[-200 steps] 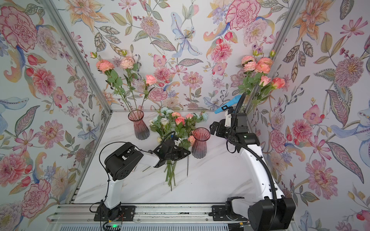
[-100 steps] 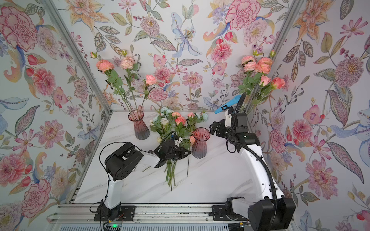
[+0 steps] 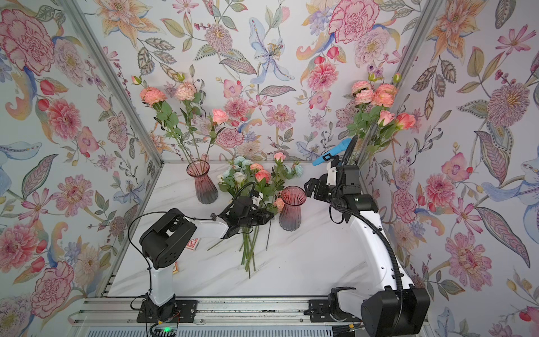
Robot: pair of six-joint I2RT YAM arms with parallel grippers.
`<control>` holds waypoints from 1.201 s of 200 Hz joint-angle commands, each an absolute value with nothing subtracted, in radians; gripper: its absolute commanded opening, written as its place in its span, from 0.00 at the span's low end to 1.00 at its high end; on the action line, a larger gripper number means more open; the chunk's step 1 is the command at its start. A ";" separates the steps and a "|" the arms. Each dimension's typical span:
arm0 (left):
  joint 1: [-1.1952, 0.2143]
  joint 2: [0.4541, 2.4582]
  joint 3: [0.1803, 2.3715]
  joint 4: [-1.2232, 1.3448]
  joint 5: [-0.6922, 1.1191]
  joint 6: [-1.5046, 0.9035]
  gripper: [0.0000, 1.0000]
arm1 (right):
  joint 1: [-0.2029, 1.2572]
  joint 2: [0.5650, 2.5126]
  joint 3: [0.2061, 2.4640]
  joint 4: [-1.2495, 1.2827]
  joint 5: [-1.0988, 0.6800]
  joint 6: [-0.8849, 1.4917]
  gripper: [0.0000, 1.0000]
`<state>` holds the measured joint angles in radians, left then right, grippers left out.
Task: Place the pink flowers into the vase
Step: Pick up the flower at the center of the board.
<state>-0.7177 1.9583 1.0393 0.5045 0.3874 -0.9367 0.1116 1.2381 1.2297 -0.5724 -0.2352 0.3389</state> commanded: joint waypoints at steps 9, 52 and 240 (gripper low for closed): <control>-0.703 1.885 1.081 0.443 0.319 -0.788 0.00 | 0.138 1.253 1.293 -0.559 -0.254 0.360 0.99; -0.683 1.815 1.092 0.390 0.265 -0.669 0.00 | 0.211 1.278 1.354 -0.559 -0.236 0.358 0.99; -0.678 1.572 0.977 0.515 0.142 -0.407 0.00 | 0.458 1.641 1.825 -0.494 -0.202 0.377 0.90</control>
<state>-0.6788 1.6131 0.9981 0.4923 0.1486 -0.4332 0.4397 1.5955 1.7493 -0.5304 -0.2012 0.3576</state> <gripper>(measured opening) 0.063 0.909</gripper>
